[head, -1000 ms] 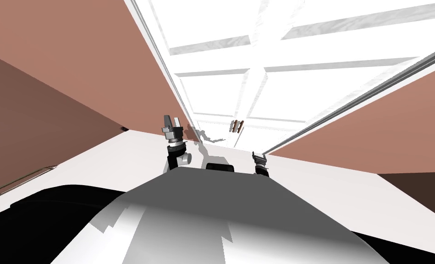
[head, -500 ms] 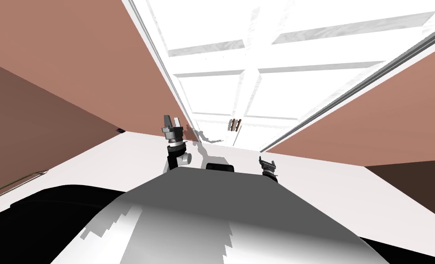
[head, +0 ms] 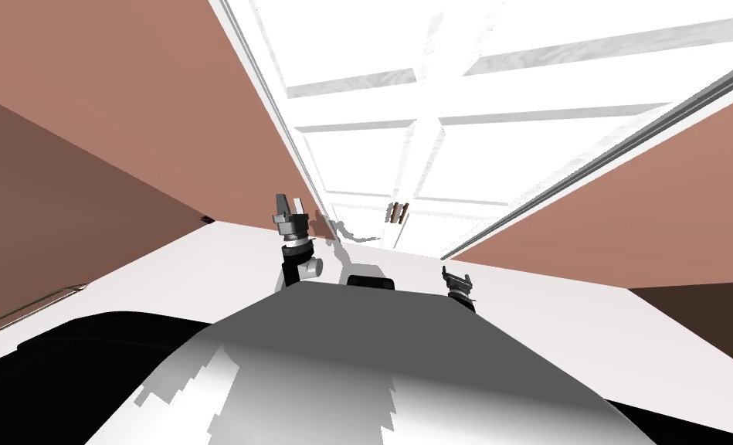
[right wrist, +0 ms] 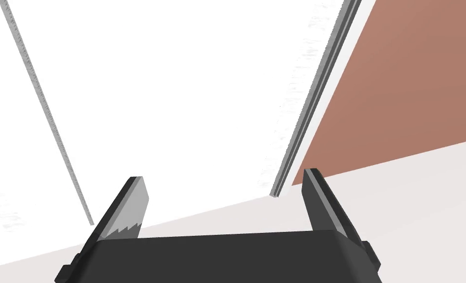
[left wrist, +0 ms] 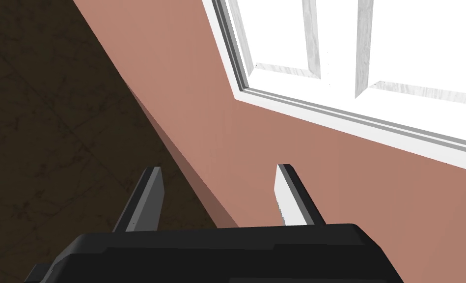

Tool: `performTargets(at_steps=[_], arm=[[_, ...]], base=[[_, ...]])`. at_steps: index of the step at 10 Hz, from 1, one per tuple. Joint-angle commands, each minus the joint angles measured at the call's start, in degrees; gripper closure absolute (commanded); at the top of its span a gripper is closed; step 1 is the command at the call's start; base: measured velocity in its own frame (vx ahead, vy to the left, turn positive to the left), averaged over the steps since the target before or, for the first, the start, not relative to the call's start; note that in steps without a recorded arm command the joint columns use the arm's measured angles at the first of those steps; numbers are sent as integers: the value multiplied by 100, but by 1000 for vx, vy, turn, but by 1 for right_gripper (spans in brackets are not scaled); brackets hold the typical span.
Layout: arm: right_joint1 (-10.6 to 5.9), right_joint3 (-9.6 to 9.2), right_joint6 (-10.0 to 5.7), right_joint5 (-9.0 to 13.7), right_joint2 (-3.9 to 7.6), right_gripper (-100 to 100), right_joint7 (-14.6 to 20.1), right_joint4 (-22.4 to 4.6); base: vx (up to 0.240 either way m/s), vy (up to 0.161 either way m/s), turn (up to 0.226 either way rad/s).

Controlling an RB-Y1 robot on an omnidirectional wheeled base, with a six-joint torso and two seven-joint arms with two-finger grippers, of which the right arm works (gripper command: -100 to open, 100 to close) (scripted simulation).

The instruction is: Pull the door open

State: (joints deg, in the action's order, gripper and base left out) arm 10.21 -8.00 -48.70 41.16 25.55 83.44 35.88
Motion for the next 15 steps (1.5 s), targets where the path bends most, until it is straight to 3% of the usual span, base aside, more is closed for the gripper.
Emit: performTargets(at_steps=[1,5,14,15], arm=[[-38,-2,0,0,3,-100,18,22],[-234,-78,-10,-41,-76,-100,59,116],[-899,-394,-10,-219,-450,-100,99,494],[-899,-394,-10,-219,-450,-100,99,494]], base=[[146,-8,70],[177,-8,94],[197,1,125],[148,12,50]])
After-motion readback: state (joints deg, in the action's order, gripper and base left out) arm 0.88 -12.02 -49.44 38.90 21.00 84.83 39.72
